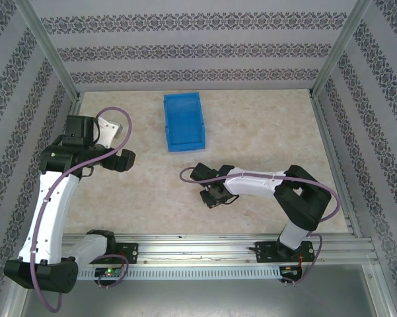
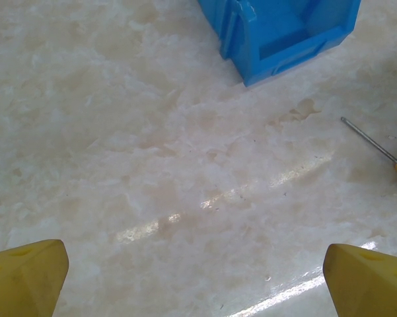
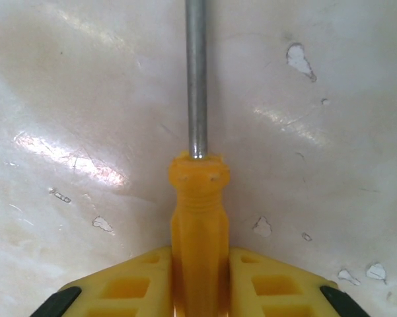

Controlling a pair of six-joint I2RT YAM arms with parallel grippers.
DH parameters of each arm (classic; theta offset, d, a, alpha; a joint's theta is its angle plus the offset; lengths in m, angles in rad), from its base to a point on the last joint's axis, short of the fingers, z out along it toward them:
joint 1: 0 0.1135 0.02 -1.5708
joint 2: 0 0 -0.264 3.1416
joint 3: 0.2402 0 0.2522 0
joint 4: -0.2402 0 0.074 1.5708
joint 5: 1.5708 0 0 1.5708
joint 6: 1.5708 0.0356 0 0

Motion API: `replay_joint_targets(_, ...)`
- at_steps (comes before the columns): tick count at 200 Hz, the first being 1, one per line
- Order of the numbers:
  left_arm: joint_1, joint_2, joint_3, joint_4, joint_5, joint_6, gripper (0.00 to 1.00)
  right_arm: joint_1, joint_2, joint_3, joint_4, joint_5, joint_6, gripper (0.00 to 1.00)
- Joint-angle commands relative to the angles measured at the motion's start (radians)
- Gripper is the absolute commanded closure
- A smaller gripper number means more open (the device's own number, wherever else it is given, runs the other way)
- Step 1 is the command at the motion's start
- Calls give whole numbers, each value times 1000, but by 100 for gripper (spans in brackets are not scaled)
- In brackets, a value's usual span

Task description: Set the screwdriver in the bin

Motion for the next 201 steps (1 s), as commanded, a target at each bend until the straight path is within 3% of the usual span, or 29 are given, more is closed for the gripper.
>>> replay_joint_targets(1,-9,-13,-10,-8,17,16,1,16,13,-22,8,3,-1,80)
replay_joint_targets(62,-9,-25,-20,17,29,19,1,16,-32,-23,1,5,-3,83)
replay_joint_targets(201,-9,-98,-156,62,53,30,1,-14,-290,60,-132,17,-37,83)
